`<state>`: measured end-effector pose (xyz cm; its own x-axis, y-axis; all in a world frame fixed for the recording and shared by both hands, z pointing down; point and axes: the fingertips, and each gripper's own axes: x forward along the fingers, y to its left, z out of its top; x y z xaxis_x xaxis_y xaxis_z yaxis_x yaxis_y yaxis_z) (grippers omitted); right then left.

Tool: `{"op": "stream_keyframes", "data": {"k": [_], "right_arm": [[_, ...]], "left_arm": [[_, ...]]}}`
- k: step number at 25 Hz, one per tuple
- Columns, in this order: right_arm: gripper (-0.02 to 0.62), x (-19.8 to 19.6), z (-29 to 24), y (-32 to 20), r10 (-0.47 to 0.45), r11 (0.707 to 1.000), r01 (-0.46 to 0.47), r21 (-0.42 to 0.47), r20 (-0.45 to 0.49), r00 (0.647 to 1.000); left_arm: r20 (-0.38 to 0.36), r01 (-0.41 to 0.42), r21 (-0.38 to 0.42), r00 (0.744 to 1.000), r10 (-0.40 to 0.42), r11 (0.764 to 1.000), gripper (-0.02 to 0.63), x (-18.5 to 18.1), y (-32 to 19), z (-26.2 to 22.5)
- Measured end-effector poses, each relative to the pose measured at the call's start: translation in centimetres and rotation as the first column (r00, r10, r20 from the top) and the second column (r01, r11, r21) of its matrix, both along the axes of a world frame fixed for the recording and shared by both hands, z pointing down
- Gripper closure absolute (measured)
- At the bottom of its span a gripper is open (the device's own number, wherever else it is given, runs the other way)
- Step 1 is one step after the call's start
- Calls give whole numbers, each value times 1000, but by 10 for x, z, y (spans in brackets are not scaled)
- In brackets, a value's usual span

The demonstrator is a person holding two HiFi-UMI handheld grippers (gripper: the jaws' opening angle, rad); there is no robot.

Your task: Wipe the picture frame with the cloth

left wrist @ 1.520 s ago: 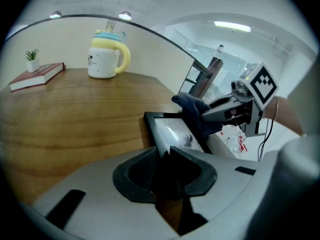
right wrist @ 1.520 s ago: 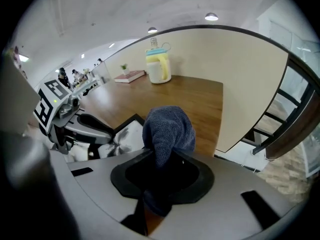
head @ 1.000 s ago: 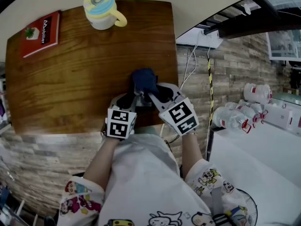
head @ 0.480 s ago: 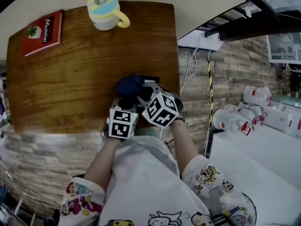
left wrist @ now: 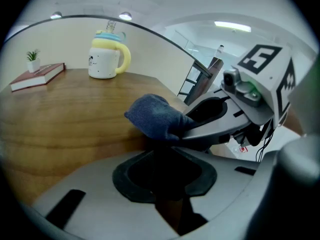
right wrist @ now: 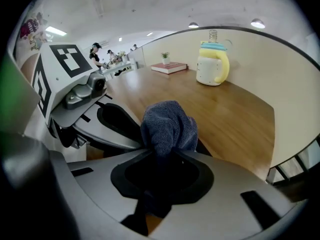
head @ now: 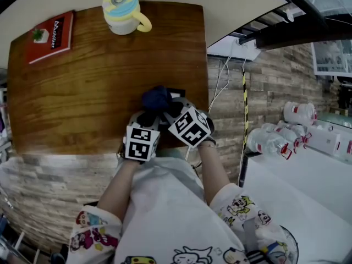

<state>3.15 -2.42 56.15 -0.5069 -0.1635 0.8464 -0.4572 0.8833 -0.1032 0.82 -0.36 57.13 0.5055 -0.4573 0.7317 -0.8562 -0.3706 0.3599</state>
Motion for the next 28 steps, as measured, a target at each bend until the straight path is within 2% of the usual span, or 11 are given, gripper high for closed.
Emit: {"op": "stream_keyframes", "data": {"k": [5,11,15,19,25,28], "right_arm": [[526,29,-1,-3,101,995,-101,16,-10,995],[526,47,-9,-4,95,994,-91,61,-67,993],[526,77,-10,-1,171,985,-168,49,-78,982],[526,109,2,8,213,977,-209,43,-140,967],[525,123,-2,13,271,962,-269,35,-113,956],[525,123,-14,11,302,953,-300,40,-70,951]], "left_arm": [[3,2,-2,1000,-2,1000,524,0,0,0],[-1,11,-9,1000,-11,1000,523,0,0,1],[3,11,-6,1000,-11,1000,524,0,0,0],[5,10,-4,1000,-10,1000,525,0,0,0],[7,12,0,1000,-12,1000,525,-1,0,1],[13,13,0,1000,-13,1000,525,-1,2,5]]}}
